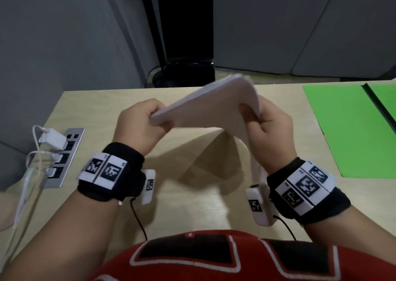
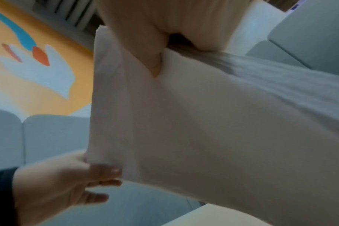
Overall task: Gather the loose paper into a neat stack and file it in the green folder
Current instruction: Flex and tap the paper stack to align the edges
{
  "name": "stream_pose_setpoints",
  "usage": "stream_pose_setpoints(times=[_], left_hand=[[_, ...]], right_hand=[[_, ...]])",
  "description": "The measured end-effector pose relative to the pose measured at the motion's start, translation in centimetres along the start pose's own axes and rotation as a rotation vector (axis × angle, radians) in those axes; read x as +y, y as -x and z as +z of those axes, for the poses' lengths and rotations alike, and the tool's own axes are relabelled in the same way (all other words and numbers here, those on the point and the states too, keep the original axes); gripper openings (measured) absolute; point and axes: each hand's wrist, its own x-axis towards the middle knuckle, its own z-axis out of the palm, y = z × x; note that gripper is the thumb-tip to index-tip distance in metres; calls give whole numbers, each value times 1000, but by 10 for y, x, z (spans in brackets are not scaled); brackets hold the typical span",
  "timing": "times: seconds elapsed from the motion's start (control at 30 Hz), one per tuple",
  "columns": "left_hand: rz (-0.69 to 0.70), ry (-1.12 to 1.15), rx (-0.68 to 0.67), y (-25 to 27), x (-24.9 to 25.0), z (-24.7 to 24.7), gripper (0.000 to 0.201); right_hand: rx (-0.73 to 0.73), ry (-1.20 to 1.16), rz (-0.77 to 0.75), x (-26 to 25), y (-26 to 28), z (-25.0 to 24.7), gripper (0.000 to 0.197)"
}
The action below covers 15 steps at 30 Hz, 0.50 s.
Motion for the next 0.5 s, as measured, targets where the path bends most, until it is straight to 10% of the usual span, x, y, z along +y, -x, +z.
stream_pose_setpoints(times=[0.23,0.5], left_hand=[[-27,502,227,-9,-1,-16,21],[101,696,36,-2,8,-1,26]], right_hand=[[128,-168,180,8,-6,-3,28],[40,-344,241,15,-3,1,34]])
